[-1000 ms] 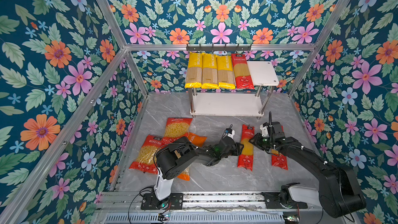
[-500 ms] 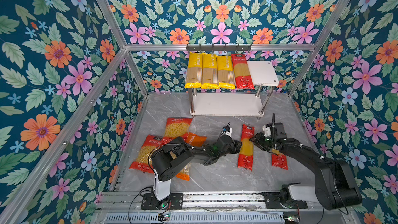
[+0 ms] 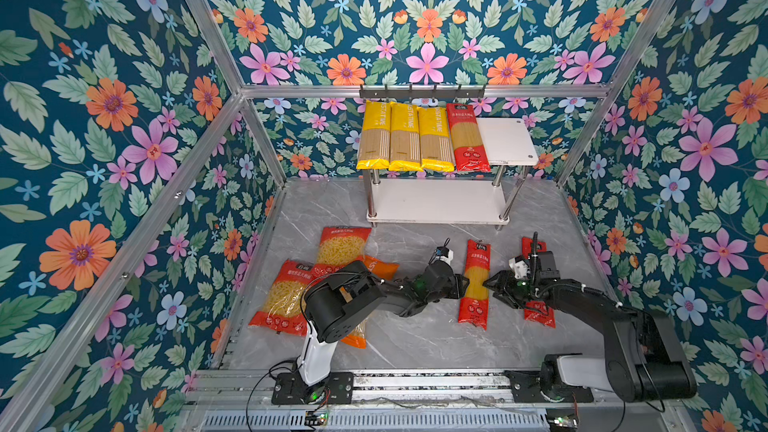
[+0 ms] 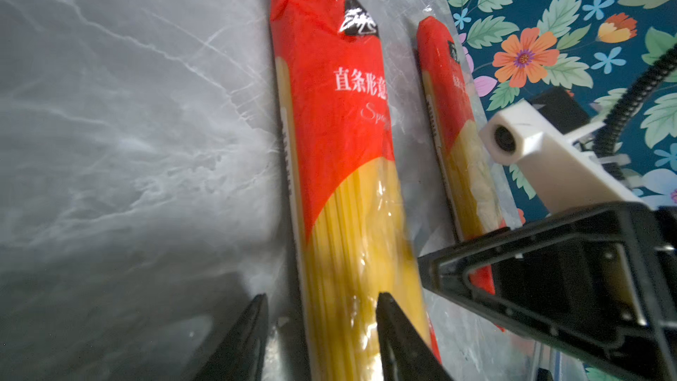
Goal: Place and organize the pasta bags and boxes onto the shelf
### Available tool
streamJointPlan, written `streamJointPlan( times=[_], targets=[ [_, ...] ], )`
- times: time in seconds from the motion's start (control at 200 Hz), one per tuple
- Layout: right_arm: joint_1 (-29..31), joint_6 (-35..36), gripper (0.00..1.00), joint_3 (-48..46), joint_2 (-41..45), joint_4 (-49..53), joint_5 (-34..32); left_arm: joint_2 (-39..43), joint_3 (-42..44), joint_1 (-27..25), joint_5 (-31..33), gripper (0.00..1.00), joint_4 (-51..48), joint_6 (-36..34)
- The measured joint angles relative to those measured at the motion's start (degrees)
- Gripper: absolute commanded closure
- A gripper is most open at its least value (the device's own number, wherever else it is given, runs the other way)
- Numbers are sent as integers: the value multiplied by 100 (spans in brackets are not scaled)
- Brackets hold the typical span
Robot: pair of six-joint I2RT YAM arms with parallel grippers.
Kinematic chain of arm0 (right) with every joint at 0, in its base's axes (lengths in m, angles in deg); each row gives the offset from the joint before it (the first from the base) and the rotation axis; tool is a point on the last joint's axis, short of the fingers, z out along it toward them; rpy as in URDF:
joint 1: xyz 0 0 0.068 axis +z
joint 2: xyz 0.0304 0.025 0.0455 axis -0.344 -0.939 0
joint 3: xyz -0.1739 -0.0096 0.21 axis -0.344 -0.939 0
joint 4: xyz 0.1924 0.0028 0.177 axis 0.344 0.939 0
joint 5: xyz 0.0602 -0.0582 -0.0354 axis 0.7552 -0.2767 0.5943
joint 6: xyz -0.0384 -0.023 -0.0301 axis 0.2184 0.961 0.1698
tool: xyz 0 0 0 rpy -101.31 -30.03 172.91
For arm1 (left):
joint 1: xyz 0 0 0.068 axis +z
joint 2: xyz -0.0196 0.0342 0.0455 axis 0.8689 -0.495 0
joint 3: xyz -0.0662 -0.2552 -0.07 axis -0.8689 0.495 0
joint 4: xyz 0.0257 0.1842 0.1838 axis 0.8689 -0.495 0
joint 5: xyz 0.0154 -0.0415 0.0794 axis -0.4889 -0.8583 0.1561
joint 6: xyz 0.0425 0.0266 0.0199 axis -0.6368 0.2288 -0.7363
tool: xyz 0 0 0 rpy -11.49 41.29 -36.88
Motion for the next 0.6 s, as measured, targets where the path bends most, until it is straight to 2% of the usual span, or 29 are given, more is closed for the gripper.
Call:
streamJointPlan(
  times=[0.21, 0.375, 0.46, 0.6],
  targets=[
    [269, -656, 67, -485, -824, -2437, 428, 61, 284, 72, 26, 75, 219, 149],
    [306, -872, 79, -632, -876, -3012, 468, 142, 363, 157, 0, 81, 284, 173],
    [326, -898, 78, -686, -876, -3220, 514, 142, 352, 184, -57, 83, 293, 153],
    [334, -1062, 60, -787, -782, -3348, 483, 195, 389, 225, -173, 86, 286, 92]
  ],
)
